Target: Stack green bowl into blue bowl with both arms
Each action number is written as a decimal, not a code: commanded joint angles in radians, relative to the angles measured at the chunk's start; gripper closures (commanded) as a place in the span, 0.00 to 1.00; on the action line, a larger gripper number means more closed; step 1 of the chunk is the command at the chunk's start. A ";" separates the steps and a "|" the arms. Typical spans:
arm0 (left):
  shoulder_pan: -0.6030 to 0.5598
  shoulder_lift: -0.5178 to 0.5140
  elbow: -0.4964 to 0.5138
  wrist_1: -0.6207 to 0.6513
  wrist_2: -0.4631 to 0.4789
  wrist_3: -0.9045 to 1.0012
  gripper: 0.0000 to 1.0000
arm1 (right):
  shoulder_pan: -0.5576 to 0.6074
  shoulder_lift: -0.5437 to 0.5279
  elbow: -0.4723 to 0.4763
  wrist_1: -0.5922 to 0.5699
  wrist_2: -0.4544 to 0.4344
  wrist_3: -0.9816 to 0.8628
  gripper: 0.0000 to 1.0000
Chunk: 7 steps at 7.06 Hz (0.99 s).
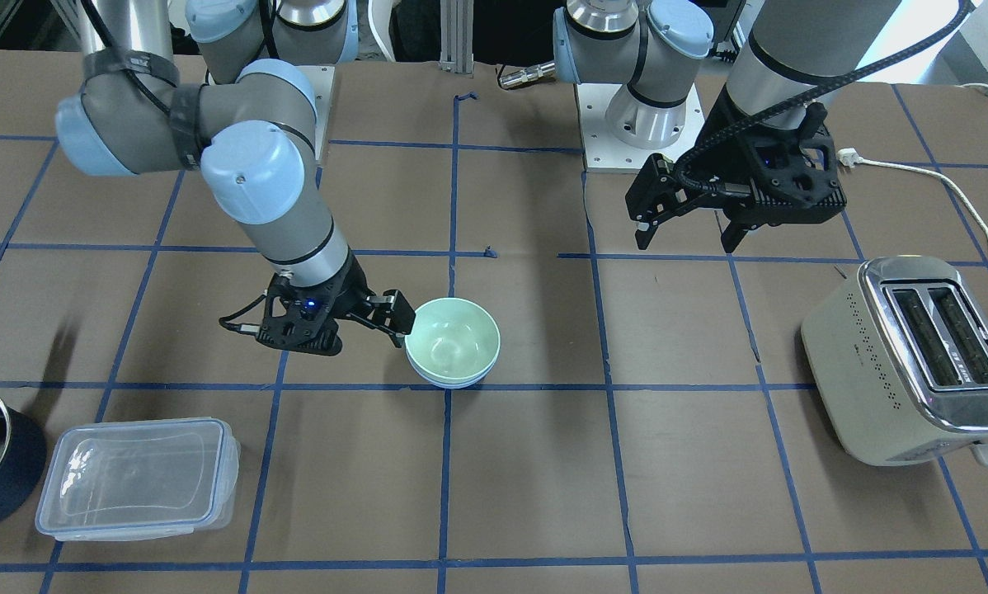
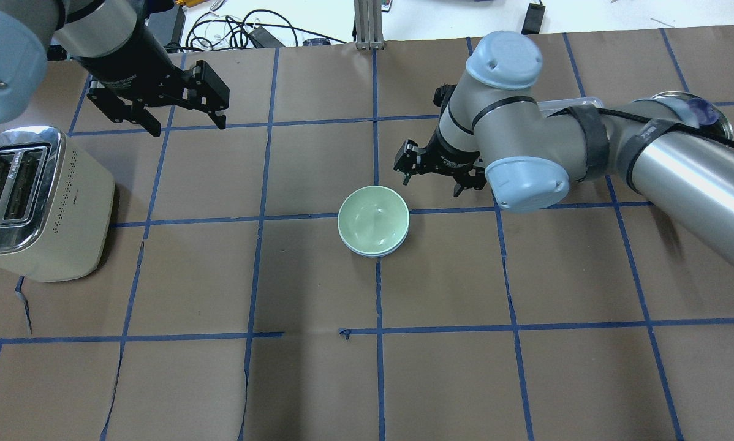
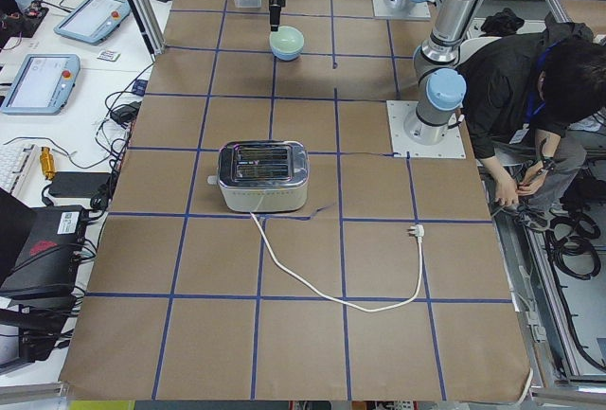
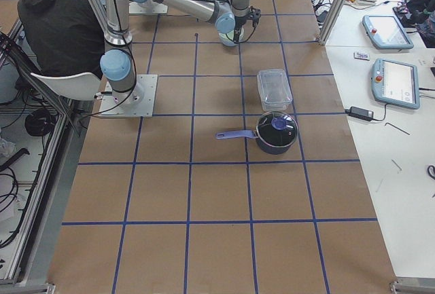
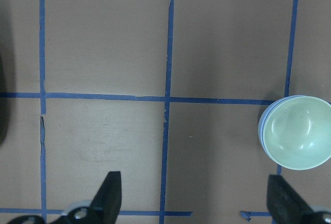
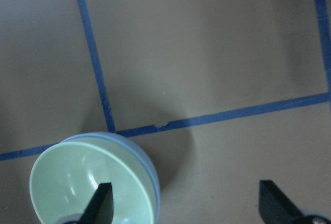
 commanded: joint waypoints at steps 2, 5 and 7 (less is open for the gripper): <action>-0.002 0.002 0.001 0.000 0.007 -0.008 0.00 | -0.084 -0.081 -0.130 0.262 -0.150 -0.067 0.00; -0.011 0.006 -0.002 0.000 0.004 -0.034 0.00 | -0.134 -0.124 -0.295 0.577 -0.151 -0.127 0.00; -0.011 0.006 -0.002 0.013 0.004 -0.029 0.00 | -0.132 -0.202 -0.294 0.579 -0.139 -0.176 0.00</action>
